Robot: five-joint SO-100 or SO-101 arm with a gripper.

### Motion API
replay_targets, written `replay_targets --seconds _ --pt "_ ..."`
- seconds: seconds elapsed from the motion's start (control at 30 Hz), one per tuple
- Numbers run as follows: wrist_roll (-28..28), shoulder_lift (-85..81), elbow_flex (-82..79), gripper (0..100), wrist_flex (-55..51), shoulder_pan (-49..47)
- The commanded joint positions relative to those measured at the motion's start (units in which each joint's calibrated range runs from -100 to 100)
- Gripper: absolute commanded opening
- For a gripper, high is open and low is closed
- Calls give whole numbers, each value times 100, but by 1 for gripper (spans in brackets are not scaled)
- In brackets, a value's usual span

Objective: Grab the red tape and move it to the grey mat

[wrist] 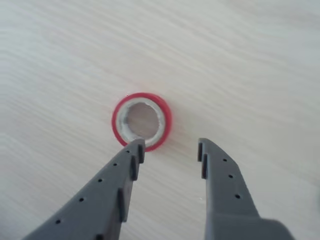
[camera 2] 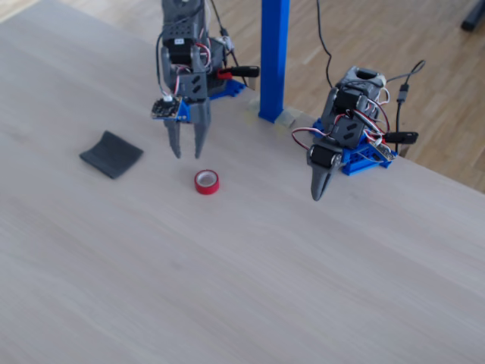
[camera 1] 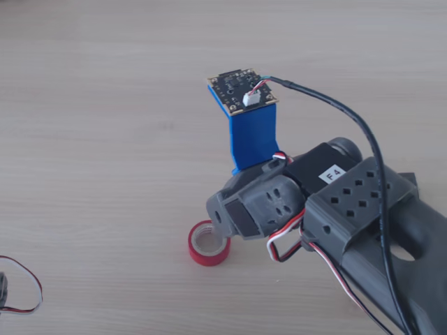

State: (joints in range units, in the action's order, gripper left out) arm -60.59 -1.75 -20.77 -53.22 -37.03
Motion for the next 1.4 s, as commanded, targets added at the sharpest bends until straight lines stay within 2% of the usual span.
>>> replay_targets --seconds 0.0,1.37 --pt "-21 137 455 17 63 15" --pt "-27 1972 1359 17 123 240"
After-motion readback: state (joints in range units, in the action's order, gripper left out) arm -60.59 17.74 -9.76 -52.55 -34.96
